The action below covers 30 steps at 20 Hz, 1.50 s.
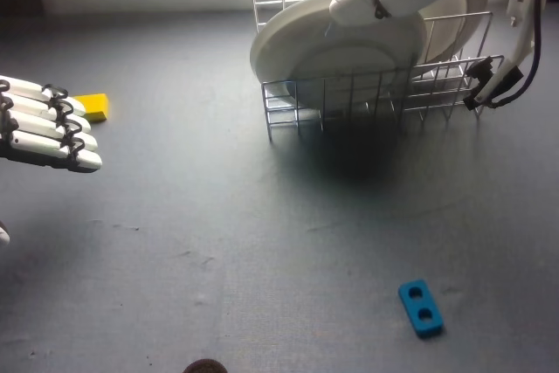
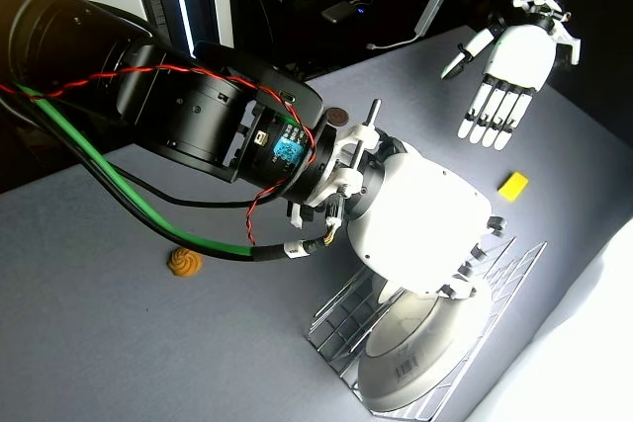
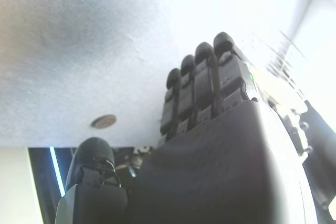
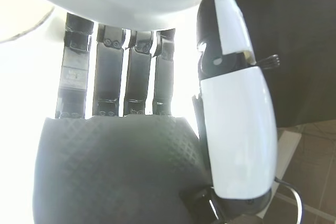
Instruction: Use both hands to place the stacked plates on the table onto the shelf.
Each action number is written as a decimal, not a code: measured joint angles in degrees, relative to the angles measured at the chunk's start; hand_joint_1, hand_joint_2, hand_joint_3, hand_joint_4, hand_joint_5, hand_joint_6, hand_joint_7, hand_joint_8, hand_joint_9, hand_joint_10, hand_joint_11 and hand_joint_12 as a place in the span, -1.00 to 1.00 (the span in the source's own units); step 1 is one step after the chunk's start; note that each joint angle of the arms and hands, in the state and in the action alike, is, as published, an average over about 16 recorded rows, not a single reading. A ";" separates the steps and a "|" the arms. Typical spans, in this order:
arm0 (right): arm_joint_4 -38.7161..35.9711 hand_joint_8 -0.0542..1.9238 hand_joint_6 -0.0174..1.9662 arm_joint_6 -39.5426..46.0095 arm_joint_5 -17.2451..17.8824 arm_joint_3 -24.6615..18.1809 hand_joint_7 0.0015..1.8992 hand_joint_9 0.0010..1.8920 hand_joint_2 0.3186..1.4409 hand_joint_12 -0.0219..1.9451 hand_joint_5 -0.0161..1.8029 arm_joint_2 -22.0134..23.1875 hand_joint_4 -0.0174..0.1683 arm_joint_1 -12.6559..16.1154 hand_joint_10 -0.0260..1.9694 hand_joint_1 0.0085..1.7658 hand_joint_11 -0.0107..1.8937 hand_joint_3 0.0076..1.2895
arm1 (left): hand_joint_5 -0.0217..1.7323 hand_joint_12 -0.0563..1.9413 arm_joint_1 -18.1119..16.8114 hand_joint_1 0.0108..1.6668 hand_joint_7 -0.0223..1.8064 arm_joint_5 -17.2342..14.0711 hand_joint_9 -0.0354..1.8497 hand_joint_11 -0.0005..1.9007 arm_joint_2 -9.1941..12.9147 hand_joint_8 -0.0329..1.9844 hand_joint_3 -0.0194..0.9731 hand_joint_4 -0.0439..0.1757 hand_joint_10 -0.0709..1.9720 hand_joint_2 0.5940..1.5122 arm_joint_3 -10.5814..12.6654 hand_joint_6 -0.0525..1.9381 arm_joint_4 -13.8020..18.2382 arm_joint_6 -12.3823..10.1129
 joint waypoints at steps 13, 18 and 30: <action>-0.03 -0.92 -0.90 0.03 0.21 0.00 -0.01 -0.03 0.29 0.31 -0.05 -0.04 -0.85 0.16 -0.95 0.17 -0.55 -0.98 | -0.86 -0.80 0.00 -0.99 -0.84 -0.10 -0.85 -0.98 0.00 -0.95 -0.93 -0.62 -0.91 0.28 0.00 -0.93 0.00 0.08; -0.50 -0.92 -0.91 0.02 0.40 0.00 -0.06 -0.07 0.31 0.33 -0.09 -0.04 -0.85 0.52 -0.95 0.12 -0.60 -0.99 | -0.86 -0.81 -0.06 -0.99 -0.84 -0.21 -0.86 -0.98 -0.05 -0.95 -0.93 -0.62 -0.91 0.28 0.00 -0.93 0.04 0.13; -7.16 -0.92 -0.95 -0.61 1.96 -0.33 -0.17 -0.16 0.38 0.34 -0.21 0.98 -0.85 3.05 -0.95 0.05 -0.70 -0.99 | -0.84 -0.78 -2.50 -0.99 -0.81 -2.06 -0.83 -0.98 -0.26 -0.95 -0.93 -0.62 -0.91 0.28 -2.09 -0.93 0.34 0.14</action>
